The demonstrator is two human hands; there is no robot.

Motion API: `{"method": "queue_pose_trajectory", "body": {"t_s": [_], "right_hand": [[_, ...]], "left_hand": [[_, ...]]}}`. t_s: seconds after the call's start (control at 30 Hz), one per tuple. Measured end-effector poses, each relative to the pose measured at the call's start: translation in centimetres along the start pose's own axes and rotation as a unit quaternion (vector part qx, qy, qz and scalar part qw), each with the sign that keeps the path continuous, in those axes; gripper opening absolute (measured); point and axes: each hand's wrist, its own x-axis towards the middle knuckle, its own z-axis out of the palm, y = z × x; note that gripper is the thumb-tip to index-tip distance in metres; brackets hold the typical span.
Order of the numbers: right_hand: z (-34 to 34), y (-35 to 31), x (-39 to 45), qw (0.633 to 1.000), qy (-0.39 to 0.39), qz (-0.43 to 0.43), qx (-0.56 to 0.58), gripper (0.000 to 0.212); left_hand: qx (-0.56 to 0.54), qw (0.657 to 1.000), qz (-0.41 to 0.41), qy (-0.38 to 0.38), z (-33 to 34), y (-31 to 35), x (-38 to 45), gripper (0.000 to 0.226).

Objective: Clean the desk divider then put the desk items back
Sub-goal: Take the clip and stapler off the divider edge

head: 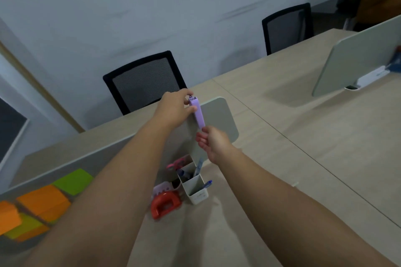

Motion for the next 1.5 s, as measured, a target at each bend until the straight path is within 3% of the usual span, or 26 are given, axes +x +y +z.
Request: {"method": "queue_pose_trajectory", "body": {"t_s": [0.17, 0.3, 0.47, 0.57, 0.67, 0.87, 1.1, 1.27, 1.5], "right_hand": [[0.5, -1.6, -0.1, 0.998, 0.000, 0.008, 0.060, 0.014], [0.3, -4.8, -1.4, 0.993, -0.039, -0.049, 0.104, 0.022], [-3.7, -6.7, -4.3, 0.992, 0.003, -0.110, 0.061, 0.006], [-9.8, -6.0, -5.5, 0.993, 0.025, -0.112, -0.013, 0.009], [-16.8, -3.7, -6.9, 0.991, 0.082, -0.084, -0.070, 0.020], [-29.0, 1.4, -10.9, 0.958, 0.208, -0.041, -0.193, 0.014], [-36.5, 3.6, -12.7, 0.915, 0.192, 0.029, -0.355, 0.012], [-36.4, 3.0, -11.4, 0.877, 0.200, 0.016, -0.437, 0.010], [-36.4, 2.2, -10.2, 0.861, 0.170, 0.001, -0.479, 0.015]], "left_hand": [[-0.080, 0.997, 0.011, 0.018, -0.7, 0.1, 0.6, 0.037], [-0.115, 0.986, 0.056, 0.109, -2.0, 2.1, -1.3, 0.037], [-0.135, 0.974, 0.043, 0.178, 2.0, 4.8, -7.8, 0.035], [-0.159, 0.976, 0.007, 0.150, 7.6, 6.5, -12.1, 0.046], [-0.131, 0.987, -0.002, 0.091, 13.4, 8.5, -16.3, 0.040], [-0.096, 0.995, -0.032, -0.024, 22.6, 13.4, -24.2, 0.031], [-0.102, 0.987, -0.069, -0.105, 28.7, 15.2, -28.2, 0.043], [-0.166, 0.976, -0.119, -0.074, 30.0, 15.1, -27.7, 0.040], [-0.237, 0.949, -0.207, -0.027, 30.2, 14.6, -27.7, 0.037]]}}
